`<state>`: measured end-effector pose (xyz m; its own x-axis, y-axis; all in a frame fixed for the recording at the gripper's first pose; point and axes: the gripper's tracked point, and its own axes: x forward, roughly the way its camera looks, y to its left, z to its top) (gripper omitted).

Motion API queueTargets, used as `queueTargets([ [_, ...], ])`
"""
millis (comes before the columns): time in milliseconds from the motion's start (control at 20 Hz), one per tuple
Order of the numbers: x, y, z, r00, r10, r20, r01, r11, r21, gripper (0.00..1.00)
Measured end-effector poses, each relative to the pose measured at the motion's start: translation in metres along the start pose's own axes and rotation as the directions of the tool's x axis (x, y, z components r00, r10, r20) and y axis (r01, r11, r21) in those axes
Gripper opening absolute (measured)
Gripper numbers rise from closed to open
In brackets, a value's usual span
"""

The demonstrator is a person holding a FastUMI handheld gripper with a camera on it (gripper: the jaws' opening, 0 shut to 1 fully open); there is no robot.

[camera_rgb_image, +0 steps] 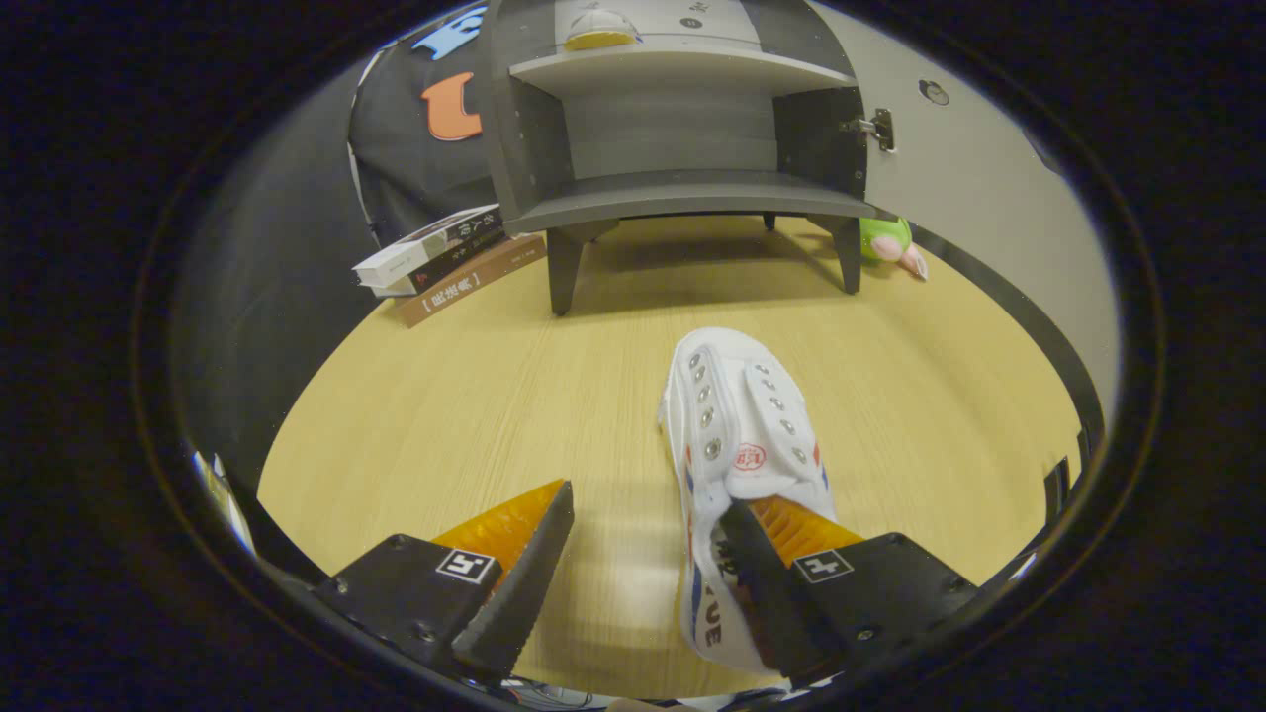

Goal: Open the shoe cabinet door, grab the shoes and put them into the shoe cabinet, then close the shoe cabinet door.

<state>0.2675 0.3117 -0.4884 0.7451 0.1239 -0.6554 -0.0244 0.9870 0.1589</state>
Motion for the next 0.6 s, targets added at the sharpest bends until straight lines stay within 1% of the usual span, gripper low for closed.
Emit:
queueTargets([
  [200, 0.011, -0.002, 0.010, 1.000, 0.014, 0.002, -0.014, 1.000, 0.021, 0.95],
  [300, 0.015, -0.007, 0.014, 1.000, 0.006, 0.000, -0.006, 1.000, 0.029, 0.89],
  [350, 0.017, -0.011, 0.016, 1.000, 0.003, 0.005, -0.003, 0.999, 0.040, 0.79],
  [450, 0.018, -0.024, 0.019, 1.000, -0.017, 0.019, 0.016, 0.997, 0.077, 0.53],
  [550, 0.017, -0.021, 0.019, 0.999, 0.026, 0.020, -0.028, 0.993, 0.116, 0.27],
  [600, 0.019, -0.020, 0.019, 0.999, 0.033, 0.017, -0.035, 0.993, 0.109, 0.21],
])
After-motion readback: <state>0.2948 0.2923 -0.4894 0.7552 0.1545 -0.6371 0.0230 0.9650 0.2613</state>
